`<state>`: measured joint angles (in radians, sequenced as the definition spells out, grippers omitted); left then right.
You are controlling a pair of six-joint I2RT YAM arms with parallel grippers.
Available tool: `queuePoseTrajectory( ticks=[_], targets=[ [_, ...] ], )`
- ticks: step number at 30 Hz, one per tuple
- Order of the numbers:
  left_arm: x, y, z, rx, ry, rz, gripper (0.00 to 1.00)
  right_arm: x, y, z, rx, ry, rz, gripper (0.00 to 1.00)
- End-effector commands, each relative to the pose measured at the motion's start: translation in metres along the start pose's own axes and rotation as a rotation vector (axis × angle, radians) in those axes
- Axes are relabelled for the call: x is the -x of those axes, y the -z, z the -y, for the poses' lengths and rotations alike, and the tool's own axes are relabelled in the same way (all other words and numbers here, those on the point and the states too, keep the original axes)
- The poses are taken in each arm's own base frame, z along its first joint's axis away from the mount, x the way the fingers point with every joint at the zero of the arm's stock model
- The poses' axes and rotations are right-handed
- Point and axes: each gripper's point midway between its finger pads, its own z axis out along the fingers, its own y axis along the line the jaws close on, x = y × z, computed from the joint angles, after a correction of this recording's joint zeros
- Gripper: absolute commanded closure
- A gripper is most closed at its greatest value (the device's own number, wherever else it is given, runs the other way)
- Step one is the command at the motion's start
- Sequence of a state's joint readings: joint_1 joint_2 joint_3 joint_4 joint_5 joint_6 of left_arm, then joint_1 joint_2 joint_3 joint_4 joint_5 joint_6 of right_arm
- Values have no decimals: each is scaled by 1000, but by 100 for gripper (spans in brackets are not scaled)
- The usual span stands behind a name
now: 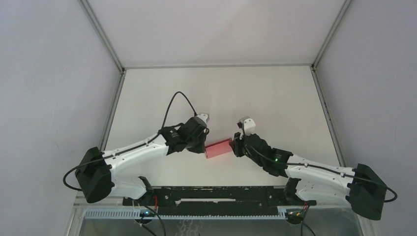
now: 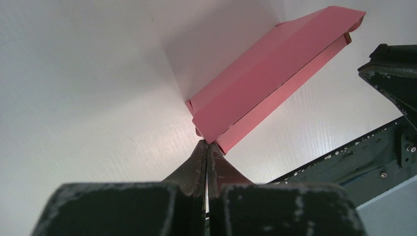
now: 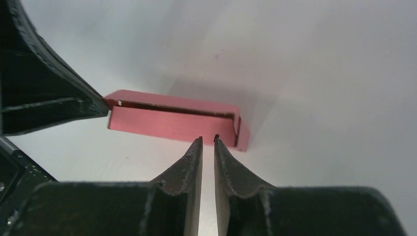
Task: Fold the paper box
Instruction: Close the paper box at the center of the board.
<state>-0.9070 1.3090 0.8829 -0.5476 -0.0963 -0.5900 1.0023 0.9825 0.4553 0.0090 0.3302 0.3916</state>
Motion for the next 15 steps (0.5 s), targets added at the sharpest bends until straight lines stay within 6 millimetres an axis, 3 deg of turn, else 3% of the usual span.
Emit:
queuePoseTrajectory(
  ticks=[1, 15],
  targets=[
    [13, 7, 7, -22, -22, 8, 100, 28, -2, -26, 63, 11, 48, 79],
    [15, 9, 8, -23, -22, 5, 100, 15, -8, -57, 131, 74, -19, 82]
  ],
)
